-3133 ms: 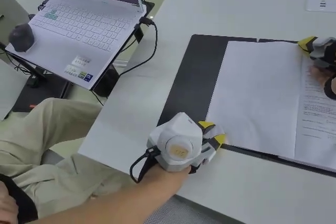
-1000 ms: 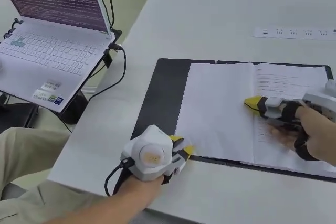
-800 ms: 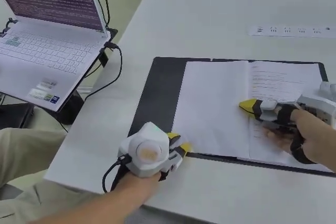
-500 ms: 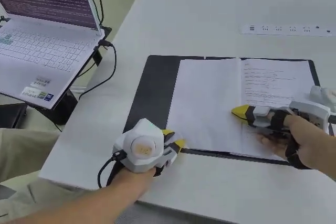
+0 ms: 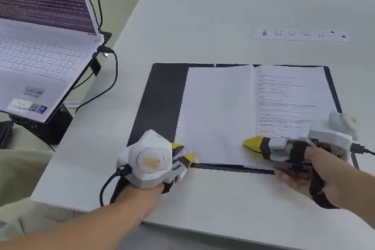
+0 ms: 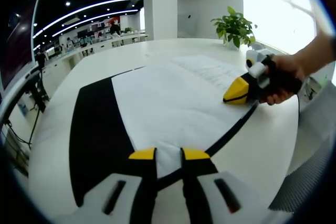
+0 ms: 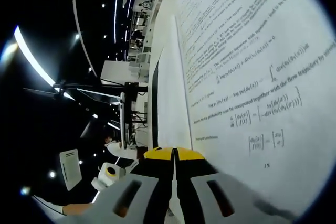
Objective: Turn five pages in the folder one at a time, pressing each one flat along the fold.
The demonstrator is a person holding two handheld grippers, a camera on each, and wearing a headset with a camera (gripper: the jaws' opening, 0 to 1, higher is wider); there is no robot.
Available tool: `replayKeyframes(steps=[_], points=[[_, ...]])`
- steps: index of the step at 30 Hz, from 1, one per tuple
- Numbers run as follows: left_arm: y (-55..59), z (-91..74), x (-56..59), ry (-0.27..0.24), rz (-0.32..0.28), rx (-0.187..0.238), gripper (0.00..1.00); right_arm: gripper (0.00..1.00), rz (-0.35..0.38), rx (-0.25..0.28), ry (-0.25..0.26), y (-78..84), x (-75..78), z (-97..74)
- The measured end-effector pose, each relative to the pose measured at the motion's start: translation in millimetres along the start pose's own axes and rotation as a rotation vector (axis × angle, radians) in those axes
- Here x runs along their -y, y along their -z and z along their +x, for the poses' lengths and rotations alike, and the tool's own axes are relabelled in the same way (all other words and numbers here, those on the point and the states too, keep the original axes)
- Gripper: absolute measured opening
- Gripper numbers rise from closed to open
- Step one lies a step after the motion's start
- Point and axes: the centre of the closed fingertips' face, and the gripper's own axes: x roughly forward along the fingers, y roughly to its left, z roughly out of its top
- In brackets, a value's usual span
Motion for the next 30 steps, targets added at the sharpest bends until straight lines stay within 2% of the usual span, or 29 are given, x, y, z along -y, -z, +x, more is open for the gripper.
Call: replayKeyframes(steps=[7,10,14,17,20,22,23,24,27,29,30], points=[[-0.1,0.0,-0.3,-0.004,0.003,0.000,0.16,0.00,0.026,-0.026,-0.019,28.0,-0.6,-6.6],[0.0,0.2,-0.3,-0.004,0.005,-0.002,0.16,0.00,0.049,-0.001,-0.027,33.8,0.6,-10.2],[0.3,0.4,-0.1,-0.005,0.005,-0.003,0.16,0.00,0.050,-0.006,-0.023,46.5,-0.9,-14.6],[0.3,0.4,0.1,-0.010,0.001,-0.006,0.15,0.00,0.049,0.008,-0.046,52.7,-13.1,-20.8],[0.6,1.0,-0.5,-0.013,-0.008,-0.011,0.15,0.00,-0.016,0.016,-0.041,58.1,-26.7,-26.2],[0.6,1.2,-0.6,-0.016,-0.012,-0.015,0.15,0.00,-0.061,0.020,-0.015,59.4,-28.7,-30.1],[0.6,1.3,-0.5,-0.018,-0.016,-0.019,0.15,0.00,-0.100,0.043,0.010,56.5,-28.5,-33.7],[0.7,1.8,-0.7,-0.021,-0.017,-0.024,0.15,0.00,-0.107,0.051,0.030,56.6,-28.3,-37.0],[0.5,0.5,0.7,-0.031,-0.018,-0.058,0.16,0.00,-0.166,0.084,0.045,54.8,-35.5,-50.5],[0.6,-2.5,-0.2,-0.034,-0.027,-0.069,0.22,0.00,-0.240,0.123,0.094,49.8,-36.7,-63.1],[-1.4,-4.7,1.0,-0.032,-0.045,-0.053,0.25,0.00,-0.282,0.132,0.121,47.7,-36.7,-68.6]])
